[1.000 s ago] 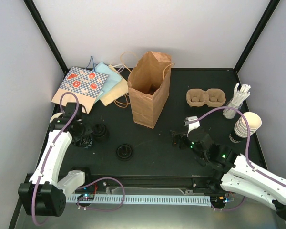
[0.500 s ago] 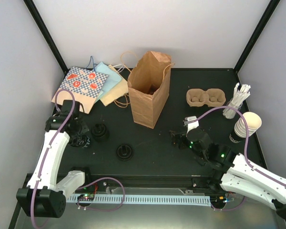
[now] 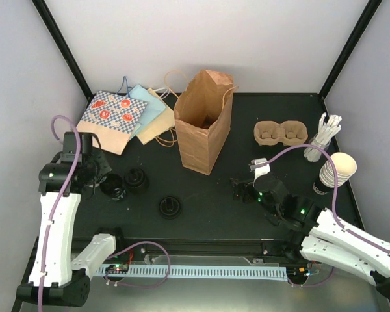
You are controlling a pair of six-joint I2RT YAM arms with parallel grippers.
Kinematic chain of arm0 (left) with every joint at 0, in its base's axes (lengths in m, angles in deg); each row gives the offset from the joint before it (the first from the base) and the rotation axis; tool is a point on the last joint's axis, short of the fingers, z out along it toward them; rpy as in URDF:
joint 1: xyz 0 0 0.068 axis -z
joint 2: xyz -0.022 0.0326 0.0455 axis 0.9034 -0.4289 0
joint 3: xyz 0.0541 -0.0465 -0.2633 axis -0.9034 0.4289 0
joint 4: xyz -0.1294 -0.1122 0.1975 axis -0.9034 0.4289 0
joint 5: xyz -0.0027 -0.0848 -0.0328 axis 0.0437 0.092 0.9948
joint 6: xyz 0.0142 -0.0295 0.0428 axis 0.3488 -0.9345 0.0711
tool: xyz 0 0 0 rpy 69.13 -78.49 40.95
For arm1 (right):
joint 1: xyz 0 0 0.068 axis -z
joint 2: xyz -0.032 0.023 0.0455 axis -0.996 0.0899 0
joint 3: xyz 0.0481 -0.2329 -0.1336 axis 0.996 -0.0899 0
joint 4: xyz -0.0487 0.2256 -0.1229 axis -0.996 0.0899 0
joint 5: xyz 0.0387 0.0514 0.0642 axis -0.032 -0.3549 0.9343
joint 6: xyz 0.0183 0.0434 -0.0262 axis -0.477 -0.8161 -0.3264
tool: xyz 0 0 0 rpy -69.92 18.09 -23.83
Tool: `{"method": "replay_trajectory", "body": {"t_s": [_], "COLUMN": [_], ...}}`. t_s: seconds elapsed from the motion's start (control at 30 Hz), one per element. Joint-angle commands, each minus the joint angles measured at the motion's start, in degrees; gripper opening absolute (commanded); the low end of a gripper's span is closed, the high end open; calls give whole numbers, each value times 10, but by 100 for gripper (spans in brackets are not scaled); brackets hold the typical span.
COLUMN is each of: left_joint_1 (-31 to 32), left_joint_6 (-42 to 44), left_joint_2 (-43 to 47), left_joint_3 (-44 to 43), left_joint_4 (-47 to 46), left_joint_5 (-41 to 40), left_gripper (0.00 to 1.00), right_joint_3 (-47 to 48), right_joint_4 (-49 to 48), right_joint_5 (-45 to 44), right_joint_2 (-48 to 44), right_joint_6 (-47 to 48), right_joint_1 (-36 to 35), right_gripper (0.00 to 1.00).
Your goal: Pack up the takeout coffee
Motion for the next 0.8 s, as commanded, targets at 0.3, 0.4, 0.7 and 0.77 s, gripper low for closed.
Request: {"method": "replay_trajectory", "body": {"t_s": [0.3, 0.4, 0.7, 0.77], "left_joint_1": [2, 1, 3, 3], "left_joint_6": [7, 29, 36, 28], "left_joint_2": [128, 148, 182, 191], "left_joint_3": [-24, -9, 62, 80], "left_joint_4": [-79, -128, -177, -174], "left_joint_5": [40, 120, 275, 289], "left_gripper": [1, 2, 1, 2], "right_joint_3": [29, 30, 31, 28], "right_joint_4": [-2, -4, -10, -14], "right_joint_5": [-4, -3, 1, 1], "right_joint_2": [2, 4, 11, 13], "right_joint_6": [8, 10, 10, 9], "right_joint_1": [3, 2, 2, 3], "right_gripper": [100, 100, 100, 100]}}
